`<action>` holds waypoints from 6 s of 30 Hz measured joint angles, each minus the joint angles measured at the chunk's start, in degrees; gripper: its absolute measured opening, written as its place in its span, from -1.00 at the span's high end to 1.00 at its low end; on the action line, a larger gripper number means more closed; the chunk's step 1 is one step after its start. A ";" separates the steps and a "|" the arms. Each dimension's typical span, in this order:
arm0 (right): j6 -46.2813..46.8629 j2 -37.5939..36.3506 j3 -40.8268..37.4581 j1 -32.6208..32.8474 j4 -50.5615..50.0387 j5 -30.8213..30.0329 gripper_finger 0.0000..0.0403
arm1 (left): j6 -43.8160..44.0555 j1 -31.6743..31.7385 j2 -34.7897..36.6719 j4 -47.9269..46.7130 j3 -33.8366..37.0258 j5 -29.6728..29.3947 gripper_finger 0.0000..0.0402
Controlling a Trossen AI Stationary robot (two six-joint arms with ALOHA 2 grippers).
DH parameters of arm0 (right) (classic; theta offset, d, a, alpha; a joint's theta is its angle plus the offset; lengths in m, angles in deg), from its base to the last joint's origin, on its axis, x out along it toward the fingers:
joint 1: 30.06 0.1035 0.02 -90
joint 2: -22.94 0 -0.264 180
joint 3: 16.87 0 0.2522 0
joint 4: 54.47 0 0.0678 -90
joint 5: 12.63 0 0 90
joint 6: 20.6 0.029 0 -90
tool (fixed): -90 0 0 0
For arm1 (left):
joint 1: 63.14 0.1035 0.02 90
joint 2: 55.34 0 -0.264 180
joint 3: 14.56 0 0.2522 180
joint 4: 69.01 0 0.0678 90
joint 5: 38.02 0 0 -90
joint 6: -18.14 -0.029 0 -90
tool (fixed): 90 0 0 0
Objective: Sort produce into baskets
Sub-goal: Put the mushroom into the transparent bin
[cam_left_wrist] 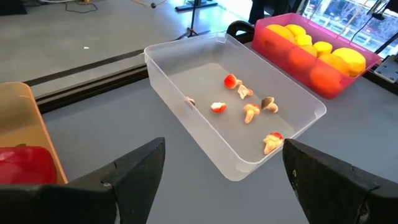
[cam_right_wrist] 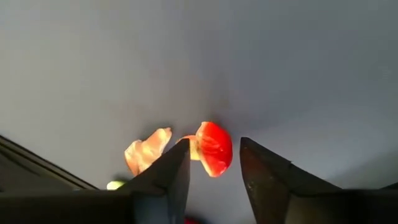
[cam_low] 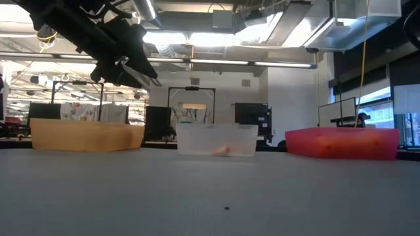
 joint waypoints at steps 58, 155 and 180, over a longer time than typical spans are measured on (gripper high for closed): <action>-75.15 0.88 7.54 -44.51 30.27 -32.23 0.80 | -2.81 0.46 0.00 1.35 0.00 -0.24 -0.58; 0.34 11.36 6.39 5.84 6.08 -5.50 0.52 | -2.81 0.44 -0.02 1.33 0.00 -0.22 -0.58; -48.52 9.66 16.84 -10.81 4.52 -34.06 0.84 | -2.46 0.44 -0.02 1.35 0.00 -0.21 -0.58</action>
